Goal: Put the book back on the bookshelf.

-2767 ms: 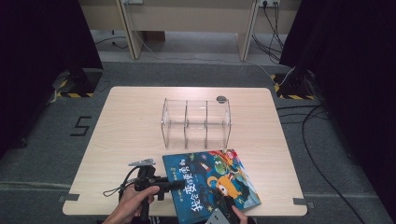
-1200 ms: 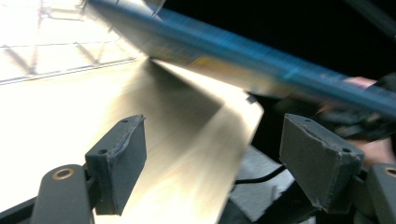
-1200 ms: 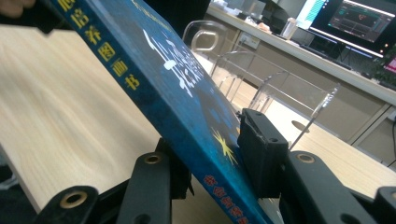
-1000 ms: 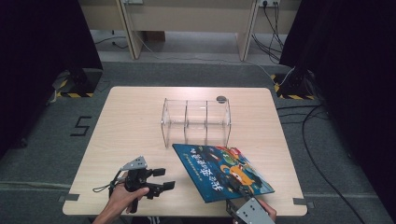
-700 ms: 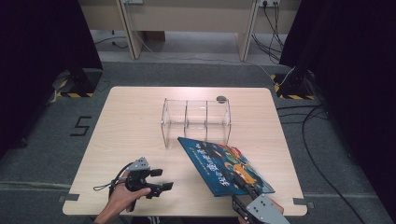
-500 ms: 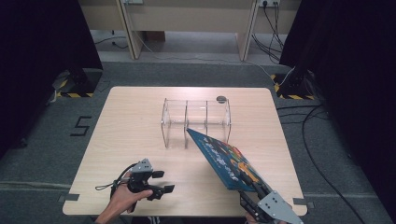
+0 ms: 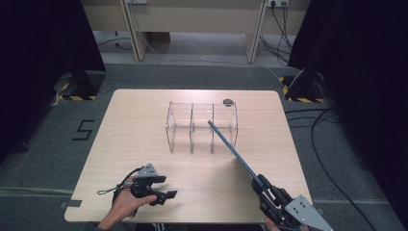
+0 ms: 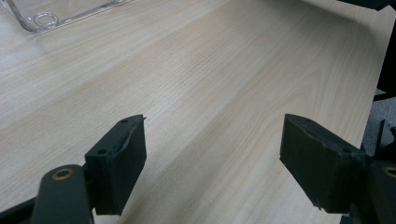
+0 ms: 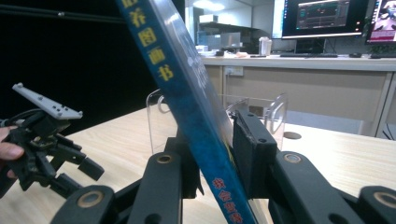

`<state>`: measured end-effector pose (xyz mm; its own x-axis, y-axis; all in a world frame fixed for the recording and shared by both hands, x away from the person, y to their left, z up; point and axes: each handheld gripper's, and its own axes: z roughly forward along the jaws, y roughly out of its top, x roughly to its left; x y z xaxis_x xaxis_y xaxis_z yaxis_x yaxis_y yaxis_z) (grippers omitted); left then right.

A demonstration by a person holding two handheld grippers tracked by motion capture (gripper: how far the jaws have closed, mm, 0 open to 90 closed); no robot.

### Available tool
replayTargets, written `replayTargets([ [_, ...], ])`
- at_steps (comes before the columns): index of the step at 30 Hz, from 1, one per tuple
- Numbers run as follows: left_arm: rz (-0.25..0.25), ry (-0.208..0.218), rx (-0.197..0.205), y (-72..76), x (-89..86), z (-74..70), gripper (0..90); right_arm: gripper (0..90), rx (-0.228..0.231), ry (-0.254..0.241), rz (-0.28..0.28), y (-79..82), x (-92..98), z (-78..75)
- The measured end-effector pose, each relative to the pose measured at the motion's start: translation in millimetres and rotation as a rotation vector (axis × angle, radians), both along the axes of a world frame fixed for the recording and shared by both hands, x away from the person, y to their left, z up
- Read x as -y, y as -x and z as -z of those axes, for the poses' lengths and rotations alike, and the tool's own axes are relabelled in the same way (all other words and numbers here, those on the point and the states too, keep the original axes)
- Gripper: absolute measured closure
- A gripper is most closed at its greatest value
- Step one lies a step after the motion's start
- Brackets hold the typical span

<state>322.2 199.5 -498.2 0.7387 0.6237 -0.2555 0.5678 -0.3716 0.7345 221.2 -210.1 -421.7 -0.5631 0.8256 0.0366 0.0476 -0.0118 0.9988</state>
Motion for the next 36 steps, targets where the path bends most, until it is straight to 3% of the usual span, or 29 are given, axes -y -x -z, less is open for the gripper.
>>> replayTargets([
  [1, 0.002, -0.005, -0.002, 0.1, 0.5, 0.6, 22.1, 73.3, 0.000, -0.002, 0.007, -0.1, 2.2, -0.3],
  [2, 0.007, -0.011, -0.004, 0.3, 0.8, 0.9, 22.0, 73.7, -0.014, -0.037, 0.016, -1.3, 7.6, -0.5],
  [11, 0.025, -0.031, 0.002, 0.8, 3.9, 2.7, 22.0, 79.5, -0.027, -0.100, 0.094, -9.6, 44.2, 2.7],
  [13, 0.029, -0.041, 0.002, 1.0, 4.9, 3.5, 22.0, 80.5, -0.014, -0.082, 0.101, -11.5, 48.5, 2.6],
  [36, 0.065, -0.074, -0.013, 2.6, 10.6, 8.2, 21.9, 79.8, 0.011, -0.066, 0.089, -16.2, 49.0, 3.6],
])
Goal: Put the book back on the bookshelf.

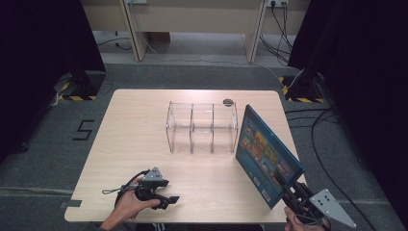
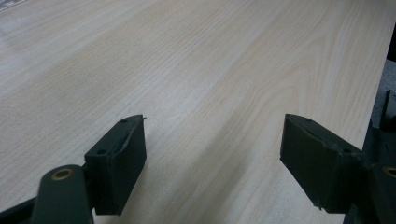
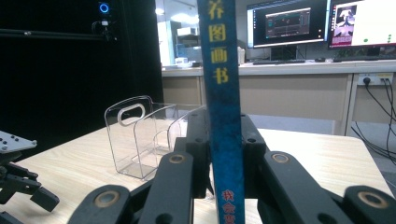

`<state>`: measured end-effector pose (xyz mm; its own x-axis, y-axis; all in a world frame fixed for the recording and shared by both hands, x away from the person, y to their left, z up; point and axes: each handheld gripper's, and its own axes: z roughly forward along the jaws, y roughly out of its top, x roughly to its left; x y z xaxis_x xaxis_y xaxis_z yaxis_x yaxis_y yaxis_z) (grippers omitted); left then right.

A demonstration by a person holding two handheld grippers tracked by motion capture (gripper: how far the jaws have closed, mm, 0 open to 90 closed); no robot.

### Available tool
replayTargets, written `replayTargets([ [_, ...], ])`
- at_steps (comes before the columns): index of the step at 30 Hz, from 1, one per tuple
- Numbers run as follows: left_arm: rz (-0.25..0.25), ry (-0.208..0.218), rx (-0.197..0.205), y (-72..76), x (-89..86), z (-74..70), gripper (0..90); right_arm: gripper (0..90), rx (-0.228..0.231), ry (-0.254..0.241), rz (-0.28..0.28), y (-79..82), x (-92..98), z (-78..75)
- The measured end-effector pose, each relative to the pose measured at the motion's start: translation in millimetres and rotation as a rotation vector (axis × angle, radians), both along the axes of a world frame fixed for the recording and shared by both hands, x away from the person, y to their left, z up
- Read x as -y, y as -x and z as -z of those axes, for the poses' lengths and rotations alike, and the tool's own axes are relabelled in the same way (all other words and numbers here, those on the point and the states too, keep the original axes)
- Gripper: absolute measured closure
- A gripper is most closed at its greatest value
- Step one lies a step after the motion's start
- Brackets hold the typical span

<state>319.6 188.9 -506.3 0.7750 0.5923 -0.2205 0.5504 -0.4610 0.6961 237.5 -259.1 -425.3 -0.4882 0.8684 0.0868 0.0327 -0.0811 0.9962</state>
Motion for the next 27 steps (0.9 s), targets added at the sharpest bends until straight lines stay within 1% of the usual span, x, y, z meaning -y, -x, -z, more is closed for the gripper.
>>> replayTargets([
  [5, 0.001, 0.000, 0.000, 0.1, -0.1, -0.1, 21.9, 78.4, 0.003, -0.006, 0.001, -1.2, 0.4, -0.7],
  [7, 0.003, -0.002, -0.001, 0.1, 0.1, 0.4, 21.9, 76.7, 0.013, 0.011, 0.004, -2.6, -1.5, -2.9],
  [9, 0.002, -0.002, 0.000, 0.1, 0.1, 0.4, 21.9, 75.6, 0.013, 0.014, 0.001, -4.6, -2.5, -3.2],
  [11, 0.001, -0.003, -0.001, 0.0, 0.1, 0.4, 21.9, 75.5, 0.013, 0.015, -0.004, -6.8, -2.9, -2.7],
  [19, 0.007, -0.007, -0.005, 0.4, 1.2, 1.4, 21.9, 75.1, 0.018, 0.025, 0.014, -15.3, -0.7, -3.1],
  [23, 0.009, -0.008, -0.006, 0.3, 1.6, 1.9, 21.9, 75.1, 0.025, 0.034, 0.015, -19.4, 0.9, -2.3],
  [27, 0.008, -0.008, -0.008, 0.1, 1.6, 2.3, 21.9, 75.1, 0.026, 0.032, 0.016, -24.1, 1.9, -2.3],
])
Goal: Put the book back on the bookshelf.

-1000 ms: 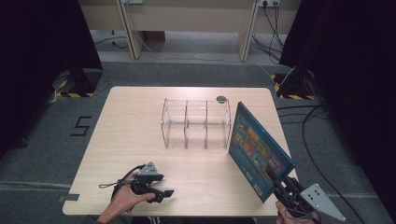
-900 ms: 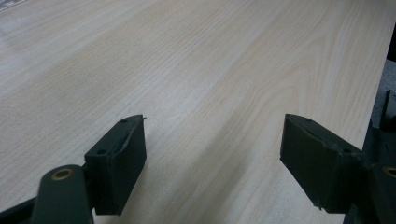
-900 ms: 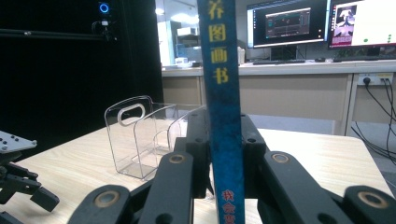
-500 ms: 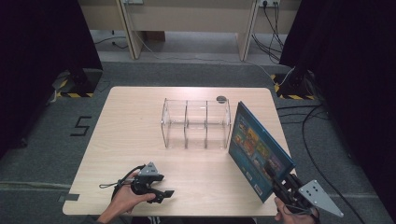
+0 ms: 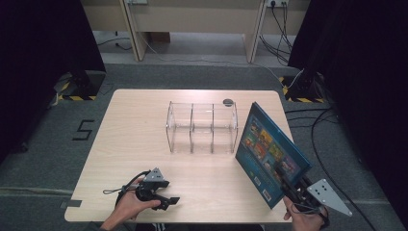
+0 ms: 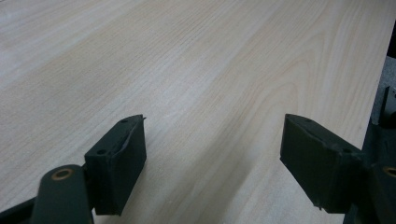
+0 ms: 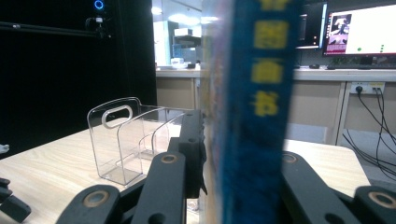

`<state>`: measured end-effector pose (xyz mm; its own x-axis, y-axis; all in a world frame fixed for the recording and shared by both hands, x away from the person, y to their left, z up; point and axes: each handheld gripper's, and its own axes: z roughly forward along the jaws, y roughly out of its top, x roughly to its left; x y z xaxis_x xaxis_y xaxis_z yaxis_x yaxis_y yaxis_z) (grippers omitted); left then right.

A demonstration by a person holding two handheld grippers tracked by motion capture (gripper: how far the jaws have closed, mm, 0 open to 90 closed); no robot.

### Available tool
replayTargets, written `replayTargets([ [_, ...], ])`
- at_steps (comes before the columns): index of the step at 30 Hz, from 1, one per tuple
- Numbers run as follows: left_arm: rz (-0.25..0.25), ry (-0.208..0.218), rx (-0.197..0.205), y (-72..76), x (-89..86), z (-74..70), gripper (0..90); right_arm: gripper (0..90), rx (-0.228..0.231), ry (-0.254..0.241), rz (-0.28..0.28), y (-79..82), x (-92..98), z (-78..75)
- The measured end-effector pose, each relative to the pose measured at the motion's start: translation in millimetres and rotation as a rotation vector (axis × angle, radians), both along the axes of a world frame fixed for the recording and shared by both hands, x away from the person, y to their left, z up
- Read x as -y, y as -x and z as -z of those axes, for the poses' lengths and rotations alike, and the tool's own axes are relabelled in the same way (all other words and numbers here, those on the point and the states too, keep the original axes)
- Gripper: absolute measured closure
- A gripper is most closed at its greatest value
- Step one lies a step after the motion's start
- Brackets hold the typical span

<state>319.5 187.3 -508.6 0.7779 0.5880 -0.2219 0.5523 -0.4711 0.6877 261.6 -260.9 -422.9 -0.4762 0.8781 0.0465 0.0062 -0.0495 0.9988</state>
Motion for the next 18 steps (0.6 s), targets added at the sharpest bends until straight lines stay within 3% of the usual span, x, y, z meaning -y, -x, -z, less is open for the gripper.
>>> replayTargets([
  [18, -0.009, -0.014, 0.004, -1.5, -0.4, 1.7, 22.0, 79.2, 0.027, 0.007, 0.005, -14.9, 3.5, -9.7],
])
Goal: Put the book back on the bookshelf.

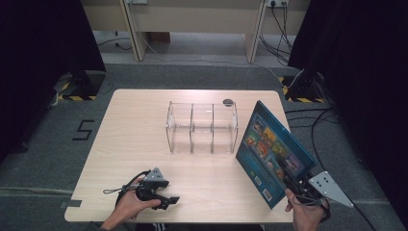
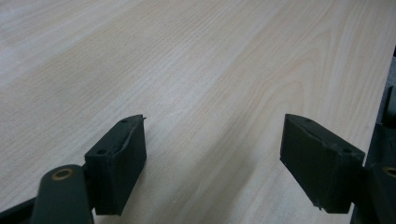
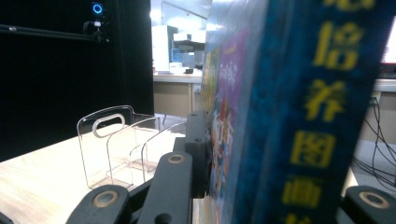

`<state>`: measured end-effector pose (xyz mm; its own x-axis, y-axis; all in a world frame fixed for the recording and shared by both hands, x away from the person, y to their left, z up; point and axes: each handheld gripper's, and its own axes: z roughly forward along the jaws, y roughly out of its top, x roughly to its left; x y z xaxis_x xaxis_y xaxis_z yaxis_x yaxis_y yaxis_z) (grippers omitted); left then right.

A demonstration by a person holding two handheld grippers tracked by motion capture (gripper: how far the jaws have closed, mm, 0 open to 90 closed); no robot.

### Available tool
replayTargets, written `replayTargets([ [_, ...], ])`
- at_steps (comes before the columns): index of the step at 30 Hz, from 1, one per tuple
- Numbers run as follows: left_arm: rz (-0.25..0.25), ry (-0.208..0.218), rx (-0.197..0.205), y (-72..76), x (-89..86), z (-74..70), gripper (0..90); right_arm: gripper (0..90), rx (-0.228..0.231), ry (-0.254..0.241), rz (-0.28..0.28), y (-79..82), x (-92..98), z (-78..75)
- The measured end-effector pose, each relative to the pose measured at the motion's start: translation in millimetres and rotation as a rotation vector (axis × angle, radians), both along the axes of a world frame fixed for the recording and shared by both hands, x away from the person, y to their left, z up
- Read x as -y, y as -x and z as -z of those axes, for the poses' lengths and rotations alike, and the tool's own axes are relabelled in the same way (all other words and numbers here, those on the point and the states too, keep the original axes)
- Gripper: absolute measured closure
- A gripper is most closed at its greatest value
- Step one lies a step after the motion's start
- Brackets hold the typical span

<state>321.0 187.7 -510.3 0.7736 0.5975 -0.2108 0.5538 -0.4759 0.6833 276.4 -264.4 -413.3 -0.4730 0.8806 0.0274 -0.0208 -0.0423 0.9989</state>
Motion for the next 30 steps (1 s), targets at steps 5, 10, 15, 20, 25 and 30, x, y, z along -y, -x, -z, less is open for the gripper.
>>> replayTargets([
  [5, -0.006, -0.013, 0.017, -0.2, -0.4, 0.5, 21.9, 79.4, -0.014, 0.007, -0.014, -2.6, -2.0, -0.6],
  [10, -0.011, -0.035, 0.037, 0.0, -0.8, 0.6, 22.0, 81.8, -0.022, 0.009, -0.024, -0.1, -5.5, -1.9],
  [15, -0.009, -0.037, 0.042, 0.4, -0.4, 0.9, 21.8, 82.6, -0.019, -0.006, -0.043, 1.9, -8.5, -2.4],
  [20, -0.011, -0.035, 0.041, 0.1, -0.6, 0.9, 21.8, 82.8, -0.034, -0.039, -0.070, 5.0, -10.1, -10.1],
  [25, -0.012, -0.033, 0.040, 0.0, -0.7, 0.9, 21.7, 82.9, -0.021, -0.037, -0.089, 6.4, -15.2, -17.9],
  [30, -0.012, -0.030, 0.040, 0.1, -1.0, 1.1, 21.8, 82.9, -0.025, -0.041, -0.096, -0.6, -23.4, -23.1],
])
